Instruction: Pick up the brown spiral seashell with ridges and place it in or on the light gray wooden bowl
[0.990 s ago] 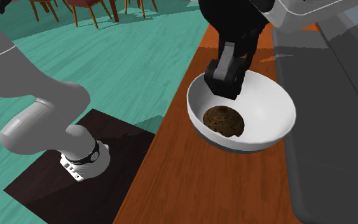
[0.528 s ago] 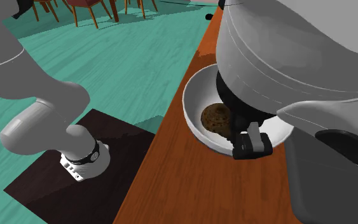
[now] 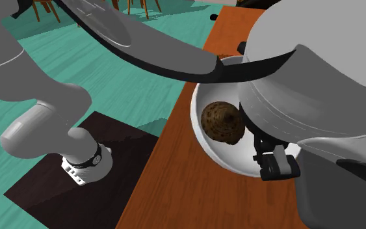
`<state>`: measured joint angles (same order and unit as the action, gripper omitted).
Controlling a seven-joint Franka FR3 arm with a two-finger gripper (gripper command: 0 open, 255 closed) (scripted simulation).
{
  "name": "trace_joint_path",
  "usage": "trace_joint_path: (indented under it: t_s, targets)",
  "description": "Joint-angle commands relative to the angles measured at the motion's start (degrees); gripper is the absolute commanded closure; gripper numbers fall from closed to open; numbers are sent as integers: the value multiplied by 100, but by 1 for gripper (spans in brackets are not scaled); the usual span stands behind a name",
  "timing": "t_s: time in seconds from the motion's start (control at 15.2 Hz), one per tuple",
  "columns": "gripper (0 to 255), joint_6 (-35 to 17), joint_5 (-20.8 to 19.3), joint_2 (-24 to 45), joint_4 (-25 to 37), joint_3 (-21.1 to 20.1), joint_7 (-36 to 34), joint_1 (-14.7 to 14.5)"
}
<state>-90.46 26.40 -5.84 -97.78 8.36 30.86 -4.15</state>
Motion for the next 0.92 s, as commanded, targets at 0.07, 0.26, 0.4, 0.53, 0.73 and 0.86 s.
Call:
trace_joint_path:
  t_s: [0.07, 0.26, 0.4, 0.53, 0.73, 0.86]
  targets:
    - [0, 775, -7, -16, -195, 6, 29, -44]
    - [0, 773, -10, -17, -195, 40, 27, -81]
    - [0, 772, -13, -18, -195, 66, 25, -108]
    - [255, 748, 31, 177, 36, -4, -115, -173]
    - [255, 776, 32, 208, 73, 21, -73, -153]
    - [255, 738, 31, 180, 17, 11, -80, -161]
